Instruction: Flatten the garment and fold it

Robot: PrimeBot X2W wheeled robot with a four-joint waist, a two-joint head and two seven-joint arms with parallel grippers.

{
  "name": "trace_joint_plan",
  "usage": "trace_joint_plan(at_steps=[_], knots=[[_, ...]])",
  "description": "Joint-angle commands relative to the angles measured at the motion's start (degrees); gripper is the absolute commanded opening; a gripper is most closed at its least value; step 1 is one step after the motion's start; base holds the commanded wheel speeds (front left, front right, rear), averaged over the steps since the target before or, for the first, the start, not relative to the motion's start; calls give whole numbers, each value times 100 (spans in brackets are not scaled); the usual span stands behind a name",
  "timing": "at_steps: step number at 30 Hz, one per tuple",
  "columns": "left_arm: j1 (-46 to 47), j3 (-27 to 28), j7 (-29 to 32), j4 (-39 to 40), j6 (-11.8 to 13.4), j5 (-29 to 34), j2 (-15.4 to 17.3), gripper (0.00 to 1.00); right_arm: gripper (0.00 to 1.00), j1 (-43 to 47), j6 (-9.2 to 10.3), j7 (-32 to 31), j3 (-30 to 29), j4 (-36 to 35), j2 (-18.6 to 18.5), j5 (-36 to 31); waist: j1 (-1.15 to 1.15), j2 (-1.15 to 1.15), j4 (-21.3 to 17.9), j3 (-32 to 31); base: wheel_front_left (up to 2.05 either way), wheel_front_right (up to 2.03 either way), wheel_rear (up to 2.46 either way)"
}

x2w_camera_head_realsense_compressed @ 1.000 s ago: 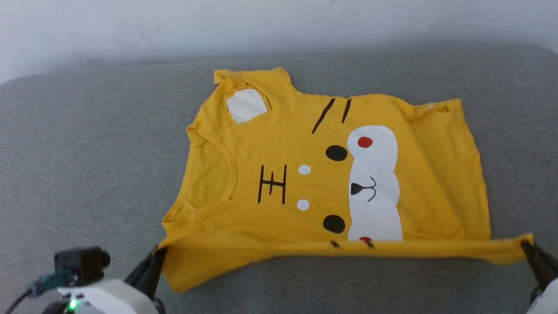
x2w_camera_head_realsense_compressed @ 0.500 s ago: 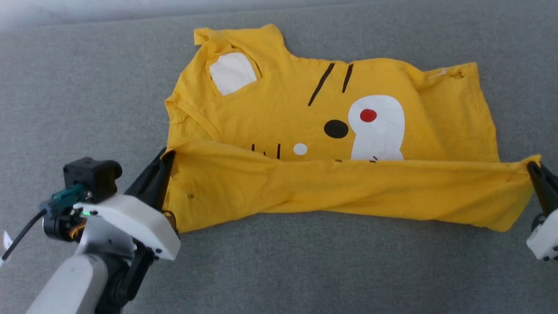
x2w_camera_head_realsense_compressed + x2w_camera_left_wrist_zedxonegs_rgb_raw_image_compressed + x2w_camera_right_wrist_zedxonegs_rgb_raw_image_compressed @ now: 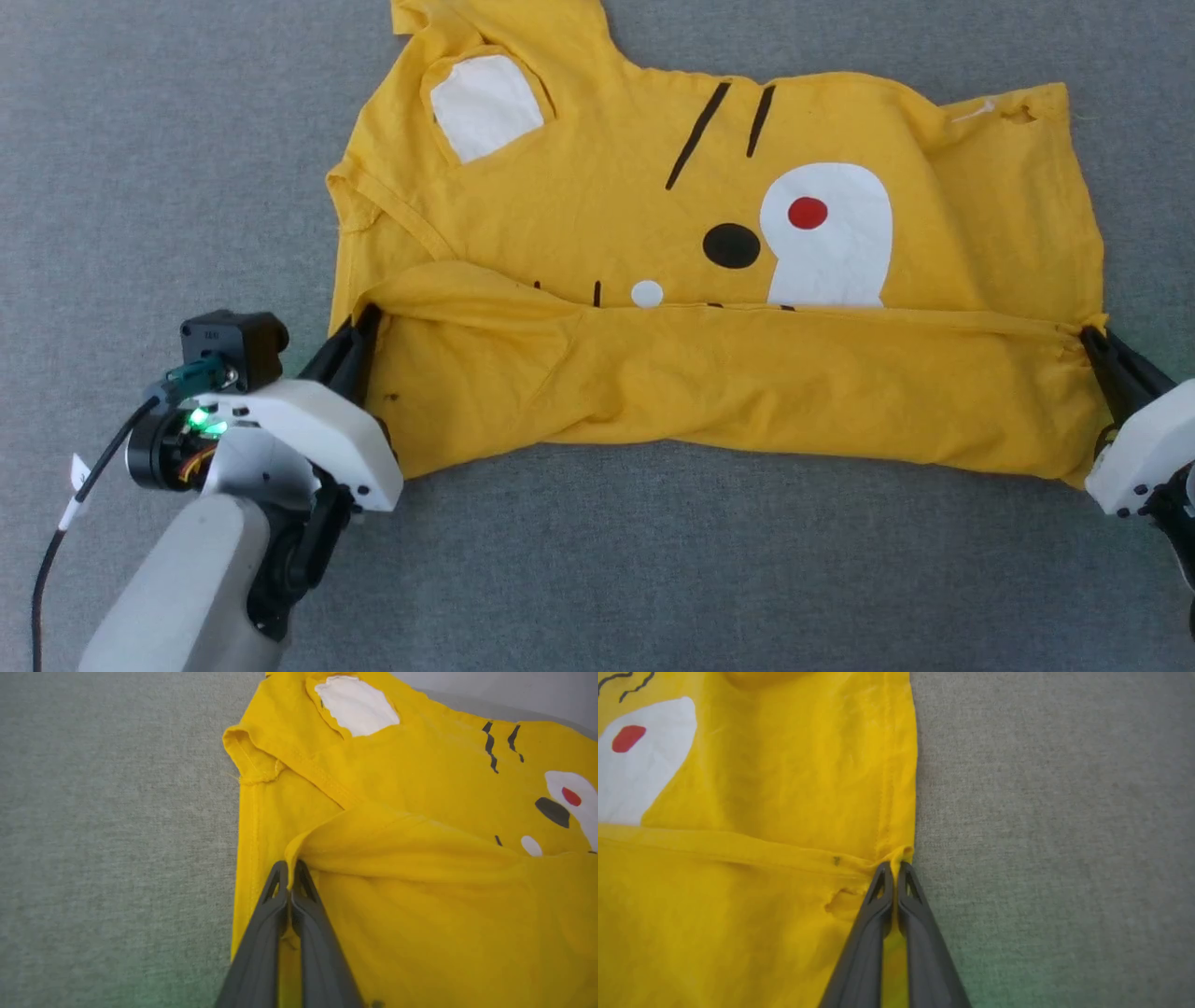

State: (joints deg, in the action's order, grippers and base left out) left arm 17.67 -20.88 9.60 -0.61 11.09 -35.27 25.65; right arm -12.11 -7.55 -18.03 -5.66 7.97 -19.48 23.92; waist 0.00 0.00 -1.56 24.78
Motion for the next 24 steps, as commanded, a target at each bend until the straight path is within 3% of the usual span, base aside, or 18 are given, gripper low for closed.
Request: trace_joint_plan(at_steps=[1, 2, 3, 4, 5, 11, 17, 24], knots=[[118, -22, 19, -53, -37, -6, -19, 16, 0, -97, 6, 22, 29, 105, -15, 39, 0, 0, 23, 19, 0, 0, 0], [145, -30, 24, -96, -41, -18, -41, 33, 29, -126, 6, 53, 52, 194, -25, 51, 0, 0, 29, 24, 0, 0, 0], [170, -36, 25, -134, -46, -30, -61, 49, 100, -155, 6, 88, 69, 270, -28, 60, 0, 0, 34, 26, 0, 0, 0], [193, -40, 17, -166, -51, -39, -78, 96, 100, -184, 6, 120, 79, 338, -26, 66, 0, 0, 36, 25, 0, 0, 0], [212, -33, -9, -189, -52, -55, -104, 100, 100, -211, 6, 149, 91, 397, -23, 68, 0, 0, 37, 21, 0, 0, 0], [118, 147, -286, -110, -39, -257, -241, 100, 100, -233, 6, 259, 134, 429, 3, 217, 0, 0, 2, -177, 0, 0, 0], [-496, 478, -859, 408, 121, -391, -305, 100, 100, 187, 6, 371, -173, -119, 169, 301, 0, 0, -25, -612, 0, 0, 0], [-1544, 663, -1843, 998, 485, -53, -412, 100, 100, 1105, 6, 680, -850, -1116, 832, -186, 0, 0, 31, -1089, 0, 0, 0]])
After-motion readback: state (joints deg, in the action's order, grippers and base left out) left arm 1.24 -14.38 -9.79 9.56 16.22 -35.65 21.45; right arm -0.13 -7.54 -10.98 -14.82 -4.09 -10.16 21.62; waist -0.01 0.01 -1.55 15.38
